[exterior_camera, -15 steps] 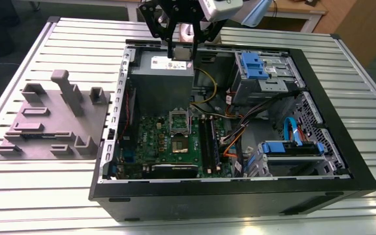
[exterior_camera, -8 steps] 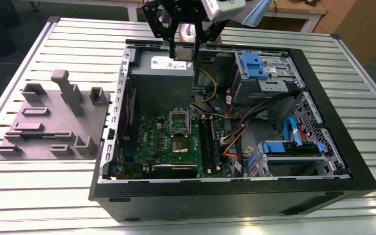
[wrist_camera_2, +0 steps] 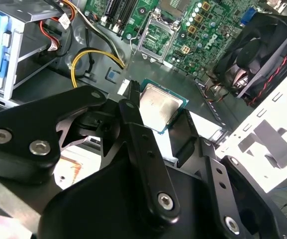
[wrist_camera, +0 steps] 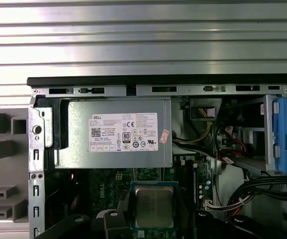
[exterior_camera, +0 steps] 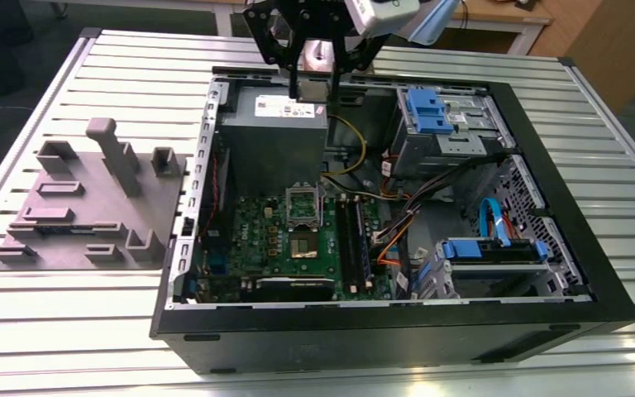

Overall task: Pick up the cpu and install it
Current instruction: 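Pick up the cpu and move it towards the insertion slot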

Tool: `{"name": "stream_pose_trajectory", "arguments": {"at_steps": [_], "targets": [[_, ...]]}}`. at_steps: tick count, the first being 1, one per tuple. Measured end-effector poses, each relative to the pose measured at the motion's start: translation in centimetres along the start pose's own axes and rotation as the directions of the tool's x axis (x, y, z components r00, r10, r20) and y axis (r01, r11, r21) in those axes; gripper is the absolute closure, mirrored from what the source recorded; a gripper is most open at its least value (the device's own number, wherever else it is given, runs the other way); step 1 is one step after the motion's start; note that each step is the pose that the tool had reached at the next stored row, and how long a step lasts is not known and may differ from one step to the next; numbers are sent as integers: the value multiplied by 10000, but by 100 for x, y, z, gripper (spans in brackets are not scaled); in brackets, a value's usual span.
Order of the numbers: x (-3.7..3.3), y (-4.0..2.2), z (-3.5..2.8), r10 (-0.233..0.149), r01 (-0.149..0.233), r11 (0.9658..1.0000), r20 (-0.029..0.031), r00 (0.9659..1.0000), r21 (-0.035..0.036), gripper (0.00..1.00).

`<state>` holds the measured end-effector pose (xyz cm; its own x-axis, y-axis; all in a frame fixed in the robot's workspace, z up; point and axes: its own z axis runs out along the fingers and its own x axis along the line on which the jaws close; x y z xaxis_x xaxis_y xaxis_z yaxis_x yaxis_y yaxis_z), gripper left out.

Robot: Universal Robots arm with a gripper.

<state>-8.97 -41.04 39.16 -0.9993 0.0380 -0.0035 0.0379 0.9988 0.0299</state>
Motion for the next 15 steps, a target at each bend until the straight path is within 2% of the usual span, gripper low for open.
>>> {"name": "stream_pose_trajectory", "arguments": {"at_steps": [15], "targets": [[-63,2,0,0,0,10000,0,10000,0,53]]}}
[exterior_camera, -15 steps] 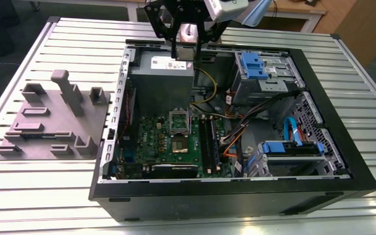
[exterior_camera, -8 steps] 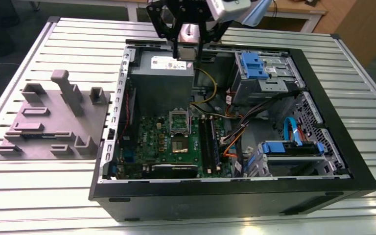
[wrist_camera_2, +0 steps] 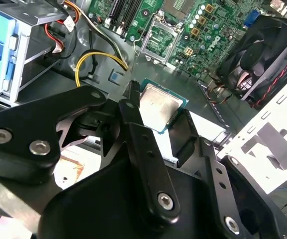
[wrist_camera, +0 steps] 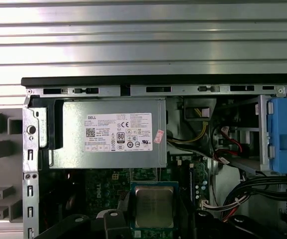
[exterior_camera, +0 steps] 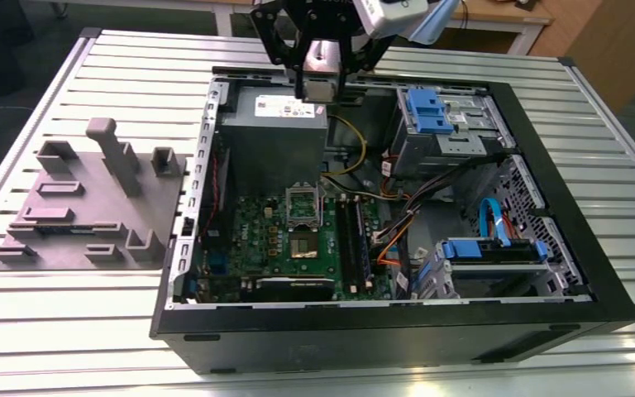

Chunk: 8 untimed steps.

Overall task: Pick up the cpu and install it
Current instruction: 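Pick up the cpu and move it towards the insertion slot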

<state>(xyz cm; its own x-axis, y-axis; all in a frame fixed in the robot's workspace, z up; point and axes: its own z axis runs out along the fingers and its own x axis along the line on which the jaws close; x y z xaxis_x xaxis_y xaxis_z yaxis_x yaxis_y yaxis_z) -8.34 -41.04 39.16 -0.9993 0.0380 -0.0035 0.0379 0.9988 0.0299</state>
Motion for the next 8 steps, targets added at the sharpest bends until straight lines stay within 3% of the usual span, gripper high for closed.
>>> {"name": "stream_pose_trajectory", "arguments": {"at_steps": [8], "targets": [[-33,1,0,0,0,10000,0,10000,0,53]]}}
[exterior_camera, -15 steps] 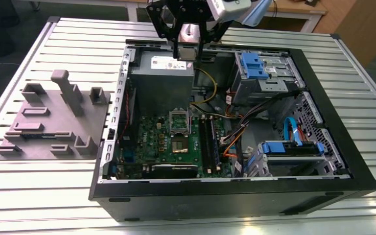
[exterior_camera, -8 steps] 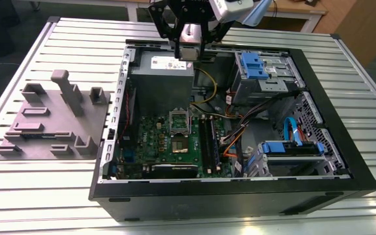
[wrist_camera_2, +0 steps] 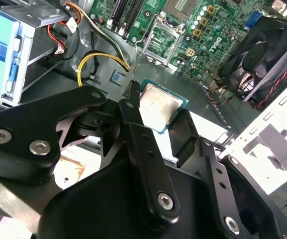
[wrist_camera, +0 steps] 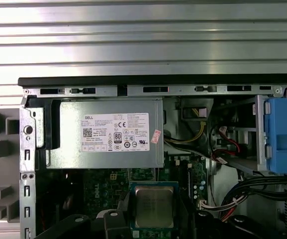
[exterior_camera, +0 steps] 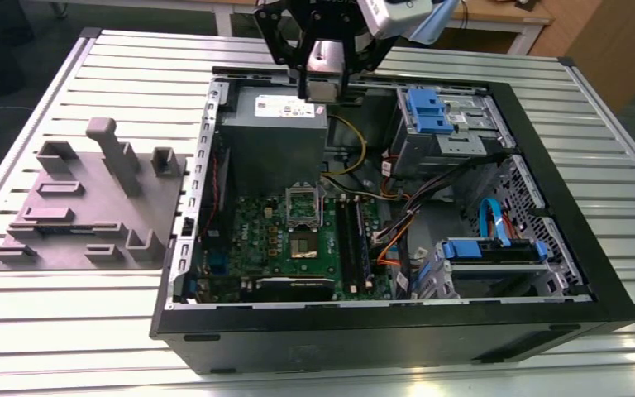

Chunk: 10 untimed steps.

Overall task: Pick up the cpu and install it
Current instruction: 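Pick up the cpu and move it towards the insertion slot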

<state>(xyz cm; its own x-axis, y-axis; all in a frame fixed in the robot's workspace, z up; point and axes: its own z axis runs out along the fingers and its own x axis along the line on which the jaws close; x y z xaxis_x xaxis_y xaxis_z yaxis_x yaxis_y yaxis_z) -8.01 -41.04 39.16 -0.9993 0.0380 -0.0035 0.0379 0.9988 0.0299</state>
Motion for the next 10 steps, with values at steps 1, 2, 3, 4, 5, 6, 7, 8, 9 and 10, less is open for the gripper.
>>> {"name": "stream_pose_trajectory", "arguments": {"at_steps": [1,2,3,4,5,6,7,8,9,10], "targets": [[-4,0,0,0,0,10000,0,10000,0,53],[-8,0,0,1,-1,10000,0,10000,0,53],[-13,1,0,0,0,10000,0,10000,0,53],[-17,1,0,0,0,10000,0,10000,0,53],[-21,1,0,0,0,10000,0,10000,1,53],[-25,1,0,0,0,10000,0,10000,1,53],[-30,1,0,0,0,10000,0,10000,0,53],[-34,1,0,0,0,10000,0,10000,0,53],[-38,1,0,0,0,10000,0,10000,0,53],[-42,2,0,1,-1,10000,0,10000,0,53]]}}
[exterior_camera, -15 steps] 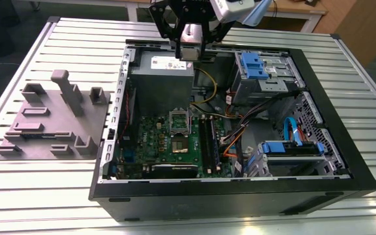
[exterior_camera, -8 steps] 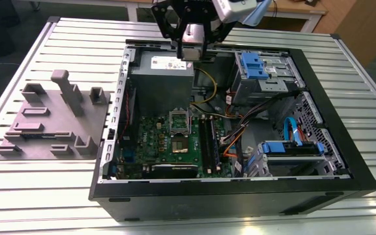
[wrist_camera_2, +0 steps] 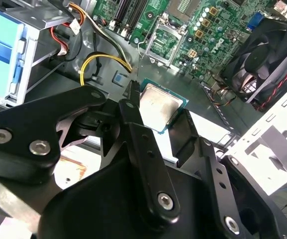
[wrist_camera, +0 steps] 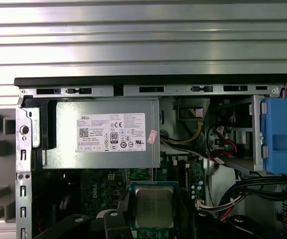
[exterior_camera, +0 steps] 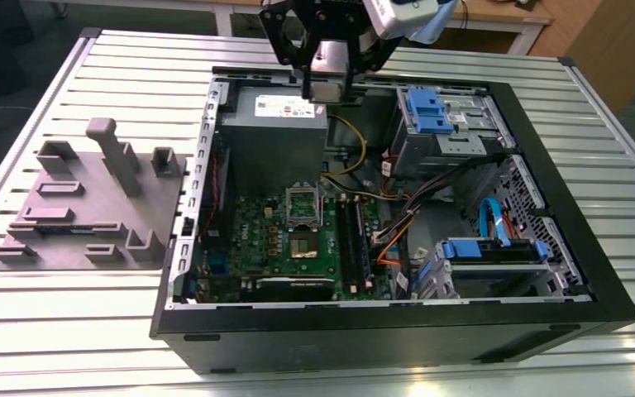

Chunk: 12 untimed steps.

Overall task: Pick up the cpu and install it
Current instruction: 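Pick up the cpu and move it towards the insertion slot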

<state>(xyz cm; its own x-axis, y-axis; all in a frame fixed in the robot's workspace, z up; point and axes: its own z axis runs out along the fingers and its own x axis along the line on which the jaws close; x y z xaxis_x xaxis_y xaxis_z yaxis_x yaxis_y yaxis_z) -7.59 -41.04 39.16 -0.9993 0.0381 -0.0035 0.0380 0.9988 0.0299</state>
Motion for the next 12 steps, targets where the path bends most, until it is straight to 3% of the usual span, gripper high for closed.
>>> {"name": "stream_pose_trajectory", "arguments": {"at_steps": [12], "targets": [[-50,2,0,-1,1,10000,0,10000,0,53]]}}
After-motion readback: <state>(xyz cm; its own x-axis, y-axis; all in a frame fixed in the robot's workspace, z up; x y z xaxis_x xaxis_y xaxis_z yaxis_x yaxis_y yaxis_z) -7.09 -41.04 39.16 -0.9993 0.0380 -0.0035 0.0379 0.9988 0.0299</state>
